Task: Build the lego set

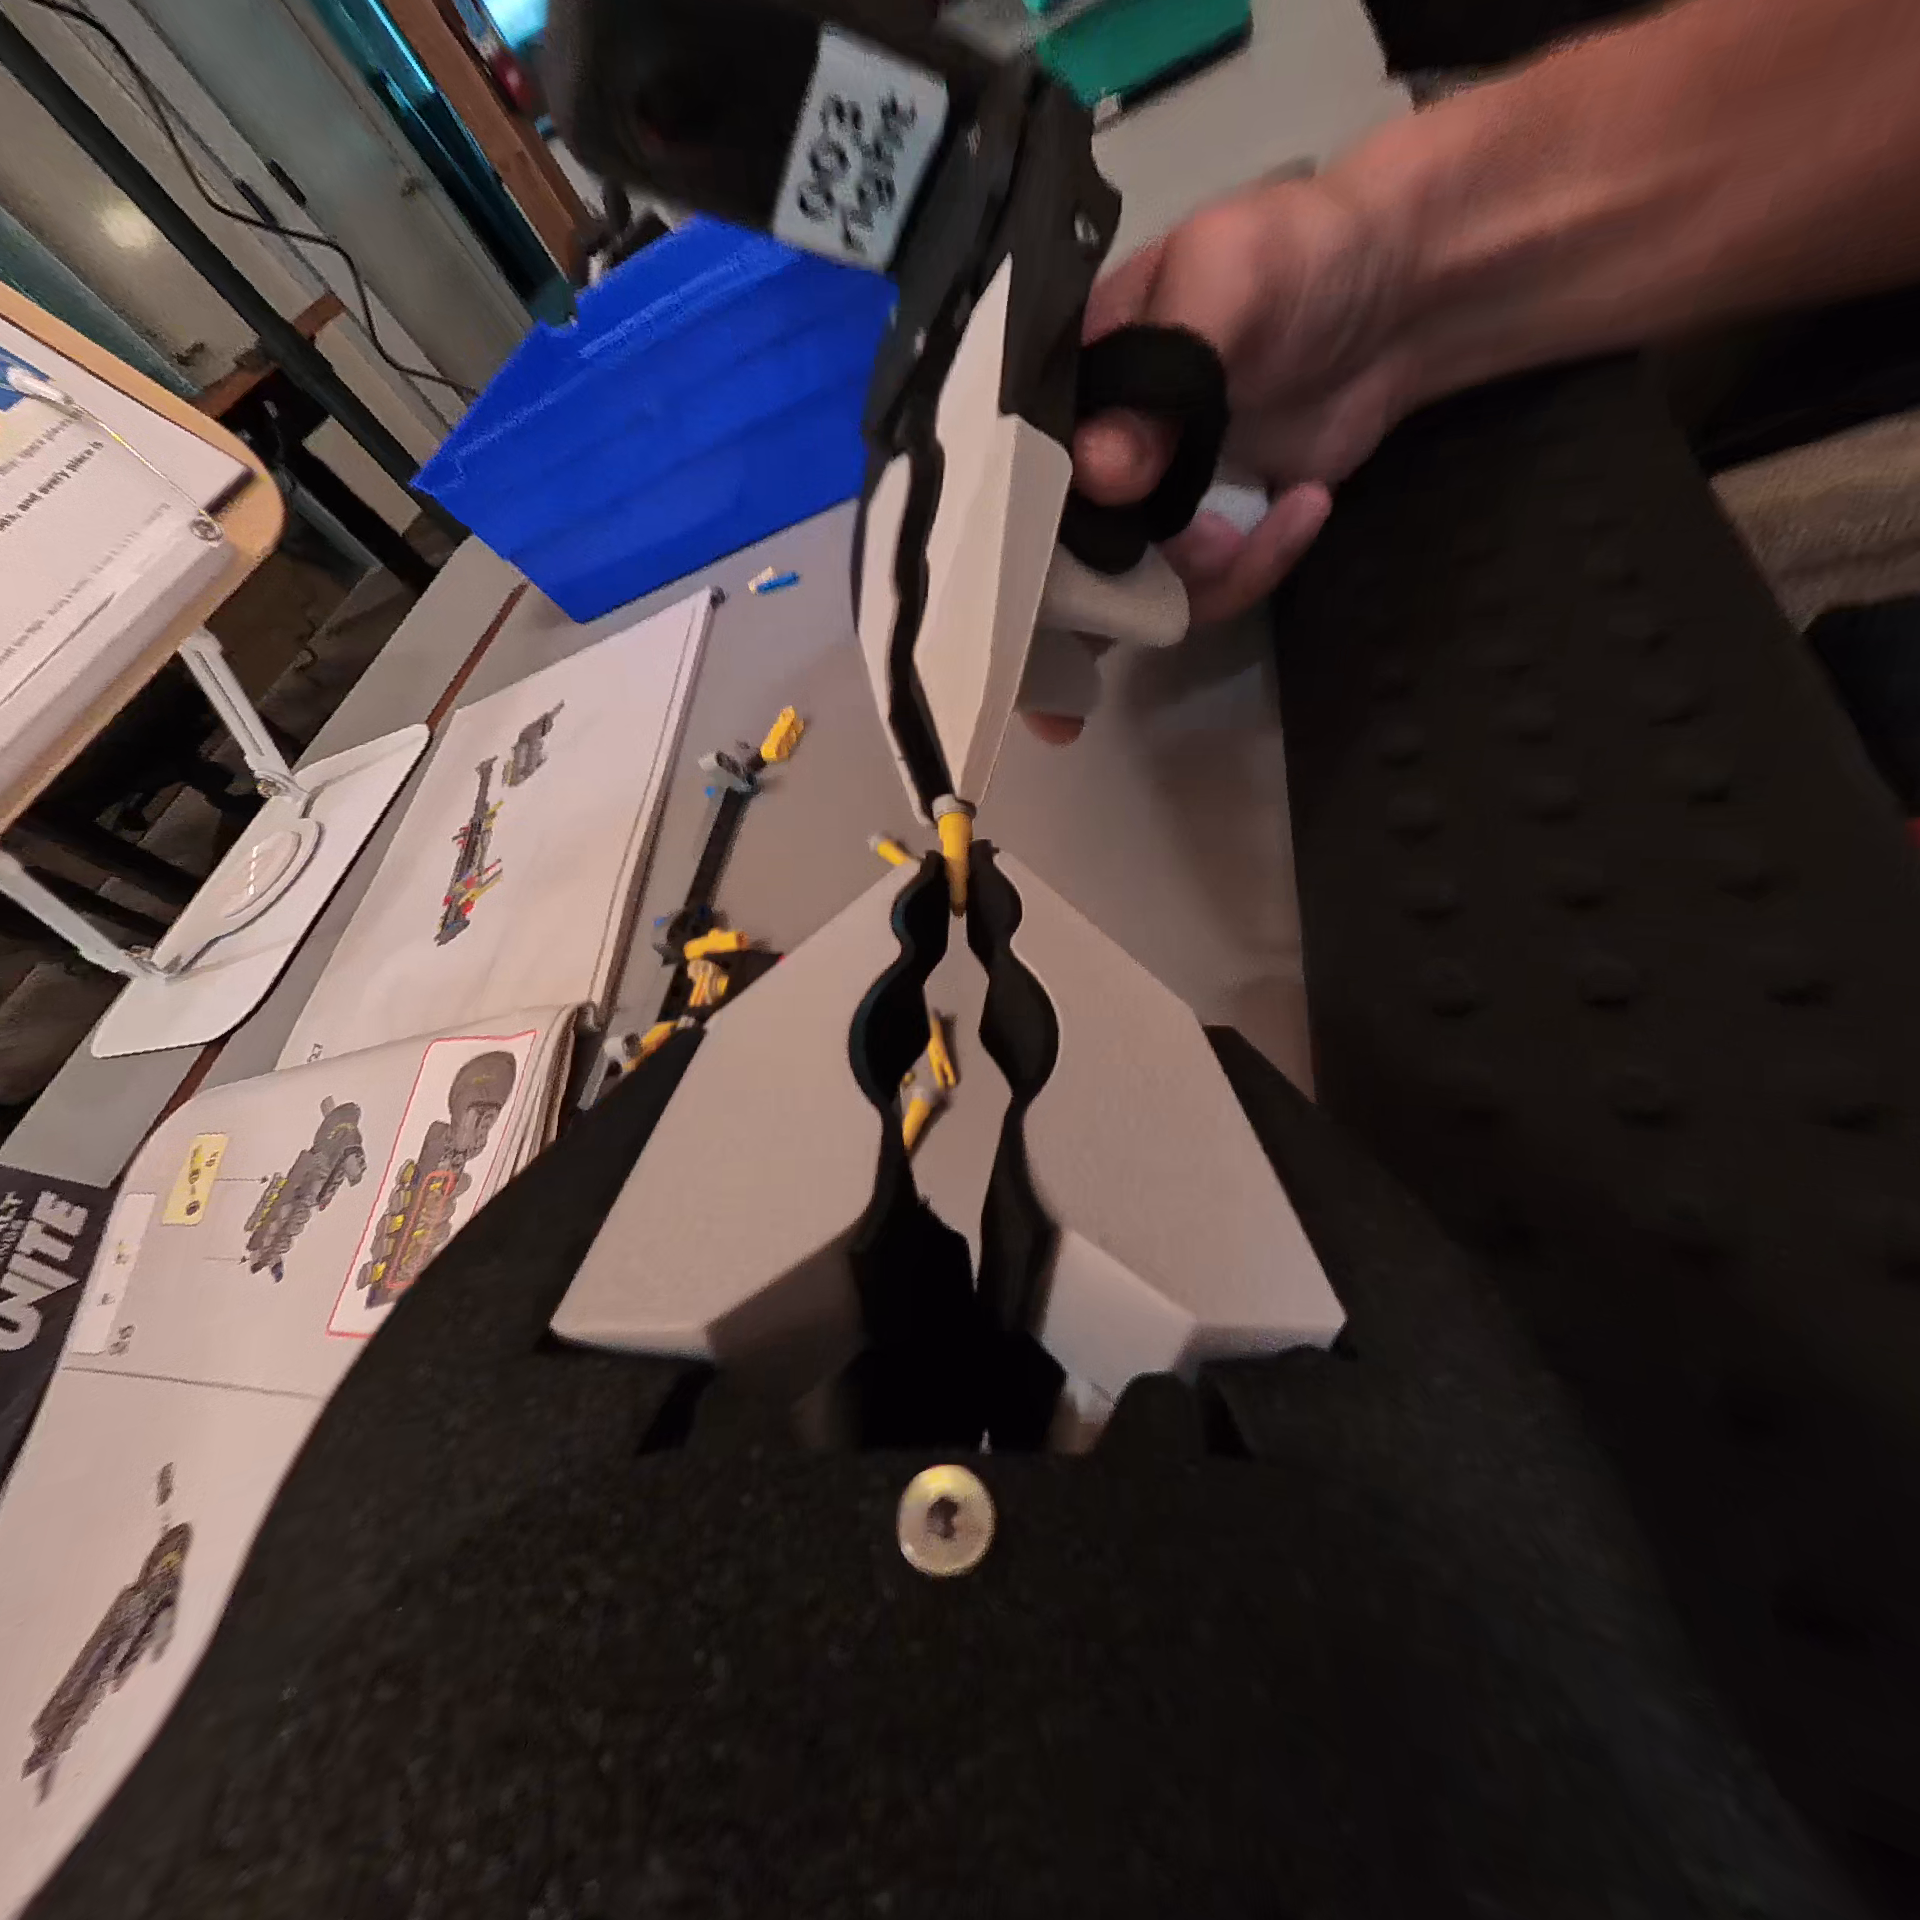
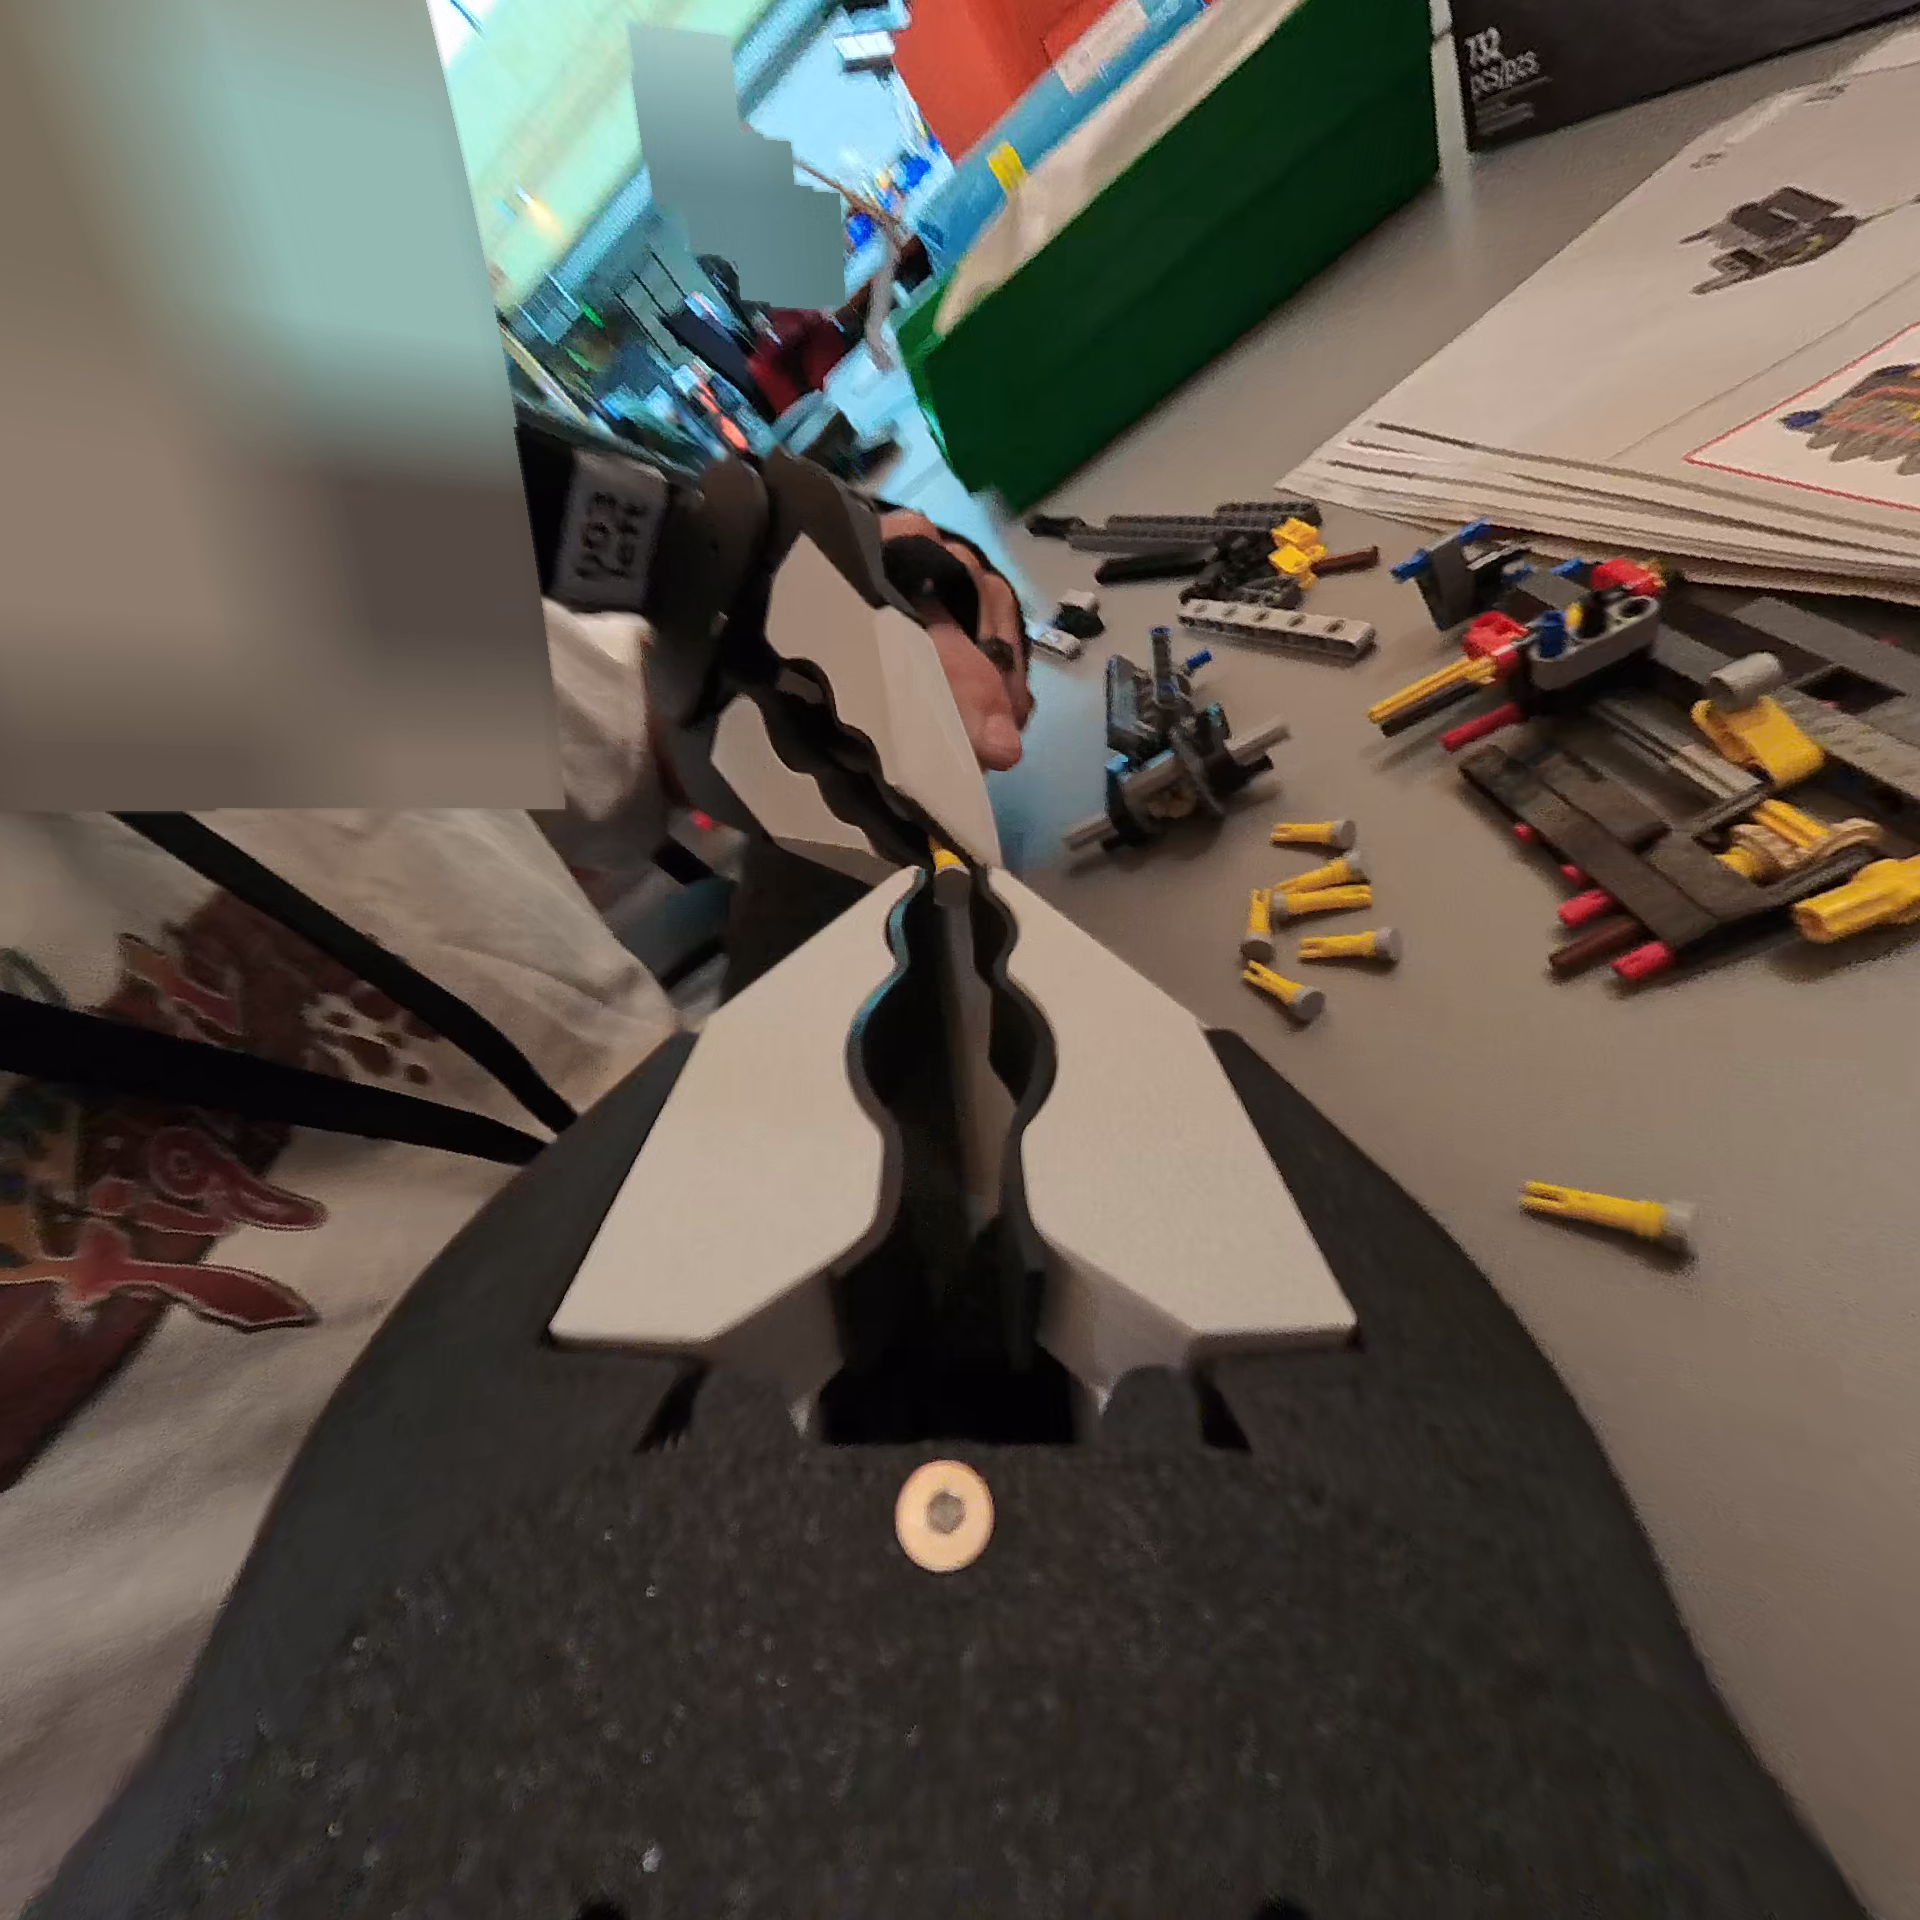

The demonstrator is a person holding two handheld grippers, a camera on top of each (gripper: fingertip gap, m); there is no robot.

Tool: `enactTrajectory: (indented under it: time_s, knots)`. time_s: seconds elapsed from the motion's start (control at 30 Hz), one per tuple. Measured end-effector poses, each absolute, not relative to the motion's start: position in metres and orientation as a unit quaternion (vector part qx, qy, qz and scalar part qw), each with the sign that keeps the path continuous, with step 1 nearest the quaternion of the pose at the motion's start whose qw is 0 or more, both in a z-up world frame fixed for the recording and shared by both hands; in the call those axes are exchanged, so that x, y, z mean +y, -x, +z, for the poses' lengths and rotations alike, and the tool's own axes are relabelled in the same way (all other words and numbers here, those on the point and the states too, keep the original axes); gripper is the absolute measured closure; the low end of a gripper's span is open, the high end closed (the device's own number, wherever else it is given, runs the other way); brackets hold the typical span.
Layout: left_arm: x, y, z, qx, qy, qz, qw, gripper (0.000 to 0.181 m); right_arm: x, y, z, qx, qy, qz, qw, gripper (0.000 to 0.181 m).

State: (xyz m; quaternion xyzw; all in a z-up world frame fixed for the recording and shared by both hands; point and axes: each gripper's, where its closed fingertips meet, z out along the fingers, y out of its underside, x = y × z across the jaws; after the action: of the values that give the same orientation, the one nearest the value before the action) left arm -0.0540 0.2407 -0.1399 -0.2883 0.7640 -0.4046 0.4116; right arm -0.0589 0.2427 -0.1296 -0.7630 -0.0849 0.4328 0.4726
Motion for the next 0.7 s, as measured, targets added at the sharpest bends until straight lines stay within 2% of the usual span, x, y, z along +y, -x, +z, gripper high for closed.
enactTrajectory:
  time_s: [0.27,0.37,0.57,0.7]
  knots:
    - [0.235,0.058,-0.106,0.713,0.256,-0.455,0.468,0.179,0.237,0.066,-0.092,-0.061,0.668,0.555,0.492,0.175]
    - [0.239,0.056,-0.107,0.714,0.262,-0.447,0.470,0.179,0.241,0.065,-0.094,-0.060,0.677,0.539,0.498,0.175]
    - [0.248,0.049,-0.131,0.748,0.289,-0.390,0.452,0.179,0.249,0.056,-0.119,-0.084,0.751,0.412,0.510,0.175]
    - [0.247,0.050,-0.136,0.759,0.281,-0.377,0.450,0.179,0.248,0.056,-0.125,-0.090,0.762,0.404,0.498,0.175]
